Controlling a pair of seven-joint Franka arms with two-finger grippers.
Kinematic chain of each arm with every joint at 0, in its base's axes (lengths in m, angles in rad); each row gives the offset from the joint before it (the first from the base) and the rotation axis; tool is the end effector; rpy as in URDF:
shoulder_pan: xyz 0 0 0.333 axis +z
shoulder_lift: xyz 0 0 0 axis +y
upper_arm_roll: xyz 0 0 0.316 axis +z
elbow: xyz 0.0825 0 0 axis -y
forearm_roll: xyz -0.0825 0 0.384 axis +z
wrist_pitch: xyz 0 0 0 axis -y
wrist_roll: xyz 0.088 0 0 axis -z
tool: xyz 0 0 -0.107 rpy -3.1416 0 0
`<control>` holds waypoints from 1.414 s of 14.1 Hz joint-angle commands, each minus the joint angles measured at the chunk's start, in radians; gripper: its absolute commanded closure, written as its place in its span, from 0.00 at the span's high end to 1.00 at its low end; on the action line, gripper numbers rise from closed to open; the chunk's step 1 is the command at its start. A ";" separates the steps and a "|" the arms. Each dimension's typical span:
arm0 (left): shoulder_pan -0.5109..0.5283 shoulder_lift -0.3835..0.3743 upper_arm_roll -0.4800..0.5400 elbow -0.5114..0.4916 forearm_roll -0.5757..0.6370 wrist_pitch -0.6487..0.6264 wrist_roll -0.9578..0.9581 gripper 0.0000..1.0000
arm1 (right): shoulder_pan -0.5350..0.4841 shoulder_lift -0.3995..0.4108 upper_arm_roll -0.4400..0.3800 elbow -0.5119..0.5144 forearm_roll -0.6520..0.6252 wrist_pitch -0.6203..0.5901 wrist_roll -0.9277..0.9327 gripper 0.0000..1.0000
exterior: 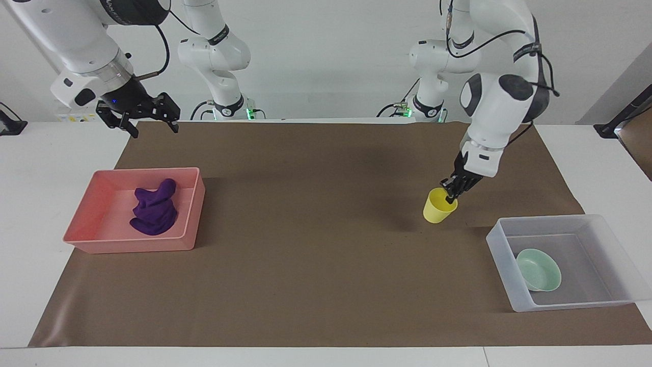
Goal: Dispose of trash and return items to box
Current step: 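Grasp the yellow cup with the left gripper and lift it, then lower the yellow cup into the green bowl with the left gripper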
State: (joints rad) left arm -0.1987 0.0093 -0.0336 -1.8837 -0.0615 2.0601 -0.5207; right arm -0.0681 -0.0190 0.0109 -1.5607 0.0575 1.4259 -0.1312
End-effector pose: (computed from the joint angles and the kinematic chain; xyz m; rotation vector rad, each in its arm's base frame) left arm 0.5641 -0.1367 0.5141 2.9836 0.4705 0.2036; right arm 0.5325 -0.0236 0.6279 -3.0669 -0.1212 0.1689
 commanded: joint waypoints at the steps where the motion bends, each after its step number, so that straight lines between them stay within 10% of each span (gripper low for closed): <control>1: 0.126 0.110 0.003 0.242 0.012 -0.127 0.105 0.00 | -0.002 -0.025 0.003 -0.032 0.012 0.013 0.015 1.00; 7: 0.315 0.287 0.004 0.387 0.023 -0.033 0.289 0.00 | -0.002 -0.025 0.003 -0.032 0.012 0.013 0.015 1.00; 17: 0.329 0.405 0.006 0.135 0.046 0.380 0.320 0.03 | -0.002 -0.025 0.003 -0.032 0.012 0.013 0.015 1.00; 19: 0.331 0.406 0.008 0.172 0.046 0.341 0.344 0.79 | -0.002 -0.025 0.003 -0.032 0.012 0.013 0.015 1.00; 20: 0.328 0.406 0.008 0.210 0.046 0.298 0.344 0.97 | -0.002 -0.025 0.003 -0.032 0.012 0.013 0.015 1.00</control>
State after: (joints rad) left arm 0.1298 0.4274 -0.0262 -1.7197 -0.0318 2.4050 -0.1916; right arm -0.0681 -0.0191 0.0109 -1.5608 0.0575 1.4259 -0.1312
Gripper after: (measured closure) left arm 0.965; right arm 0.000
